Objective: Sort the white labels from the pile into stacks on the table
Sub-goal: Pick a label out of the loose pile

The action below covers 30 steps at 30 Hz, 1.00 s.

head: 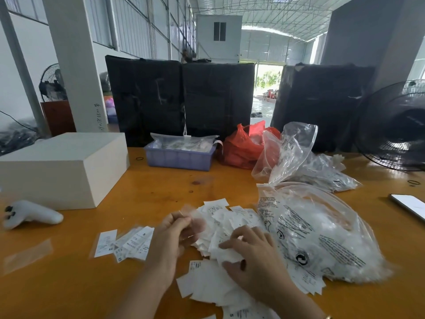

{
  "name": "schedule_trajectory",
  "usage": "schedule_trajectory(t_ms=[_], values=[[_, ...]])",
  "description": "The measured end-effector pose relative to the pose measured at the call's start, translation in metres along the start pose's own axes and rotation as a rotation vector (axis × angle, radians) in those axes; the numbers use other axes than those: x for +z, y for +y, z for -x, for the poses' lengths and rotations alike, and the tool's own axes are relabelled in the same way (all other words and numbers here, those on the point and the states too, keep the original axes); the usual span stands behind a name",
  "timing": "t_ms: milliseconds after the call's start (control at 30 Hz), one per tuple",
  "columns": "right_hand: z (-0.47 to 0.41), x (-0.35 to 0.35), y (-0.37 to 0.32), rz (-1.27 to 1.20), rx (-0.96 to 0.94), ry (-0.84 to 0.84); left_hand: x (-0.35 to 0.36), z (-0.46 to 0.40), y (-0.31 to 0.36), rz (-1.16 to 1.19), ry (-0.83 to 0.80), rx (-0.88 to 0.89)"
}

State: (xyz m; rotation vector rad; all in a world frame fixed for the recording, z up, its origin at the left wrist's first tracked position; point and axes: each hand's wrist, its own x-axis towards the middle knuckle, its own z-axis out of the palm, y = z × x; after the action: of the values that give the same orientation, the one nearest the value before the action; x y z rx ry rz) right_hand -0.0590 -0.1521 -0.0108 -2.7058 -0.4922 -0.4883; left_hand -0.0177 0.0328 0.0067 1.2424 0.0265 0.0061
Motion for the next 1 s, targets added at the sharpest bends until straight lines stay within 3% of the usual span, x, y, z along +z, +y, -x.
schedule_trajectory(t_ms=[100,267,333,467,533,700,1000], values=[[-0.002,0.004,-0.004,0.132,-0.054,-0.072,-0.001,-0.001,-0.001,-0.051,0.061,-0.006],[-0.004,0.004,-0.008,0.167,-0.073,0.166,-0.002,-0.001,-0.006,-0.148,0.077,-0.013],[-0.006,0.002,-0.008,-0.099,0.039,0.227,-0.001,-0.001,-0.007,-0.166,0.081,-0.008],[-0.008,-0.014,-0.004,-1.058,0.538,0.286,0.002,0.0,-0.011,-0.246,0.037,0.01],[-0.008,-0.019,0.001,-1.317,0.688,0.307,0.006,0.003,-0.013,-0.317,-0.034,0.01],[-0.008,-0.022,0.005,-1.547,0.786,0.326,0.017,0.01,-0.017,-0.407,-0.192,-0.012],[-0.007,-0.023,0.007,-1.73,0.719,0.401,0.017,0.01,-0.019,-0.455,-0.278,0.056]])
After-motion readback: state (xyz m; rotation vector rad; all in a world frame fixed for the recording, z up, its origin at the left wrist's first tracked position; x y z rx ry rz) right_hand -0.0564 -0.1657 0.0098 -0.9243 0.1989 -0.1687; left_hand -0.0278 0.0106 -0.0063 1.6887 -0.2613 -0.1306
